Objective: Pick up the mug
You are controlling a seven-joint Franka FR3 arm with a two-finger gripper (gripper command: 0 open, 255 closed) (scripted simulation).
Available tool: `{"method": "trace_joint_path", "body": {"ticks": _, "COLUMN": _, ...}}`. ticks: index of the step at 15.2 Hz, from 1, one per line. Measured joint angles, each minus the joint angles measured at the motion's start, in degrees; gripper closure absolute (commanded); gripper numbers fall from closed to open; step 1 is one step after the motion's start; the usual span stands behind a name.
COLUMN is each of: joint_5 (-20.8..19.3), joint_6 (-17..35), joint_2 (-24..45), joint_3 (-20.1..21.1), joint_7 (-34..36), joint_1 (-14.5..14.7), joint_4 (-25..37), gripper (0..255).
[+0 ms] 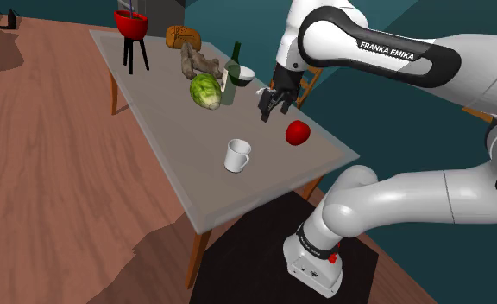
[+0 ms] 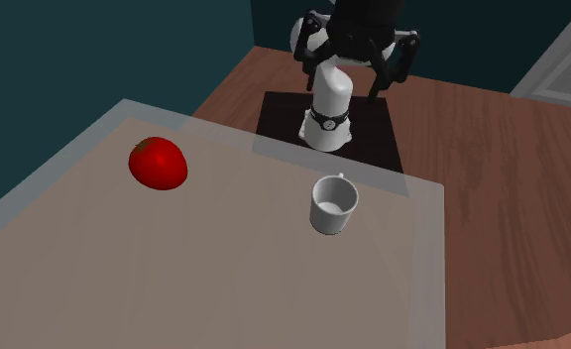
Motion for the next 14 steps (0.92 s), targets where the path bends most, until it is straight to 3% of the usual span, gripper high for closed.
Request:
{"method": "trace_joint_path", "body": {"ticks": 3, "joint_5": 0.32, "joint_6": 1.82, "joint_2": 1.18, "joint_3": -0.86, "joint_7": -0.49, "joint_1": -0.02, "joint_4": -0.99, "gripper": 0}}
{"method": "trace_joint_path", "body": {"ticks": 14, "joint_5": 4.87, "joint_6": 21.11, "joint_2": 18.64, "joint_3": -8.58, "joint_7": -7.00, "joint_1": 0.75, "joint_4": -6.26, "gripper": 0}}
